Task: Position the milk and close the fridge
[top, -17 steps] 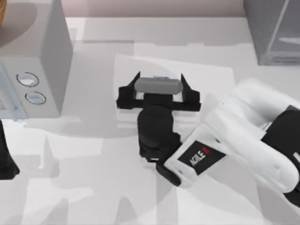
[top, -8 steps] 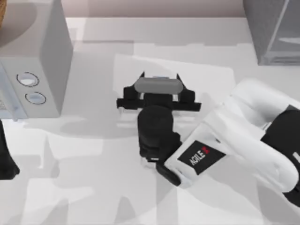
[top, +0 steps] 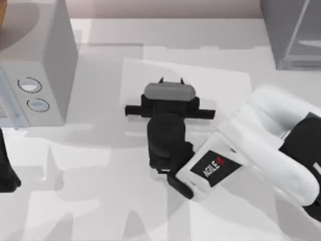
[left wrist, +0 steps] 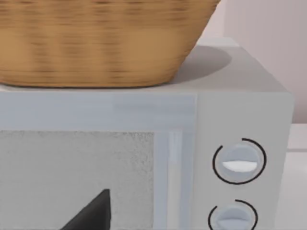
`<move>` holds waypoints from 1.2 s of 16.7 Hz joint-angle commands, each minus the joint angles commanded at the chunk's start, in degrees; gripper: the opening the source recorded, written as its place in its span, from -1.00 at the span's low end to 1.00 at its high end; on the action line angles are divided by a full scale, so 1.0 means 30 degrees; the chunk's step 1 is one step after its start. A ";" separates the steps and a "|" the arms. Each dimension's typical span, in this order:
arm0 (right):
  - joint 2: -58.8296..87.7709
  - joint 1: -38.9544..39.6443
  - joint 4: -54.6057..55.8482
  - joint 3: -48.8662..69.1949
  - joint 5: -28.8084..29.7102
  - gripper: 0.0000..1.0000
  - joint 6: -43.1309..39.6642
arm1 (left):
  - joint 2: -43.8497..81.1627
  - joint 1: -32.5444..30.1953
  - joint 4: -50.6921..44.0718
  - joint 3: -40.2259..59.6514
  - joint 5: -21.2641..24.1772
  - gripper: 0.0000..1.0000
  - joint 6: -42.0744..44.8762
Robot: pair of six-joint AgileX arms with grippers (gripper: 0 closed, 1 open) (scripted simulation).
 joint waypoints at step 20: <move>-0.1867 0.0013 -0.1341 -0.0494 -0.0050 -1.00 0.0077 | 0.0000 0.0000 0.0000 0.0000 0.0000 1.00 0.0000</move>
